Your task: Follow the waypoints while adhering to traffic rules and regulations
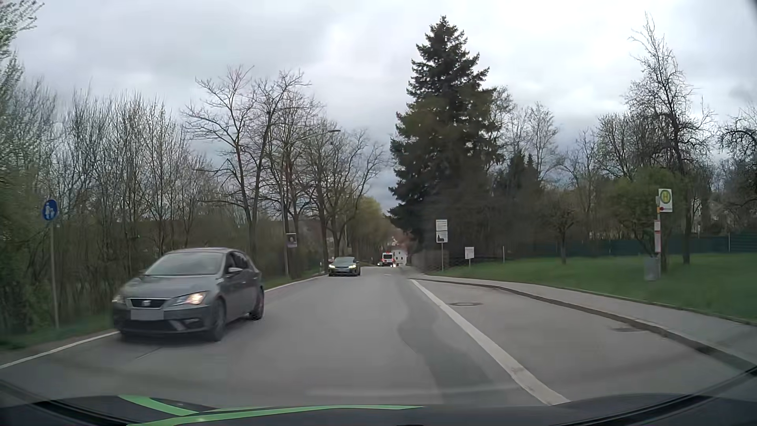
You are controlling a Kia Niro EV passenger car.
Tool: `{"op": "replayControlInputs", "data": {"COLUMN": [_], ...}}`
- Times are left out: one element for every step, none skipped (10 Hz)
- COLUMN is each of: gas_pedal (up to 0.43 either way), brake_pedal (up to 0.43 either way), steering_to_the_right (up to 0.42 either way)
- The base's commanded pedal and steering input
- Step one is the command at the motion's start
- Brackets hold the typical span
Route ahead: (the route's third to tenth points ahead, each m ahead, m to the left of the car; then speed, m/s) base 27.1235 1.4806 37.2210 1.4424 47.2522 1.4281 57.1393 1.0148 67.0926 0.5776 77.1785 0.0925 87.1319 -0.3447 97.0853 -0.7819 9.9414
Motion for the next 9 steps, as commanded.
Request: {"op": "replayControlInputs", "data": {"gas_pedal": [0.0,0.0,0.0,0.0,0.0,0.0,0.0,0.0,0.0], "brake_pedal": [0.0,0.0,0.0,0.0,0.0,0.0,0.0,0.0,0.0], "steering_to_the_right": [0.009,0.008,0.006,0.005,0.005,0.004,0.004,0.002,0.002]}}
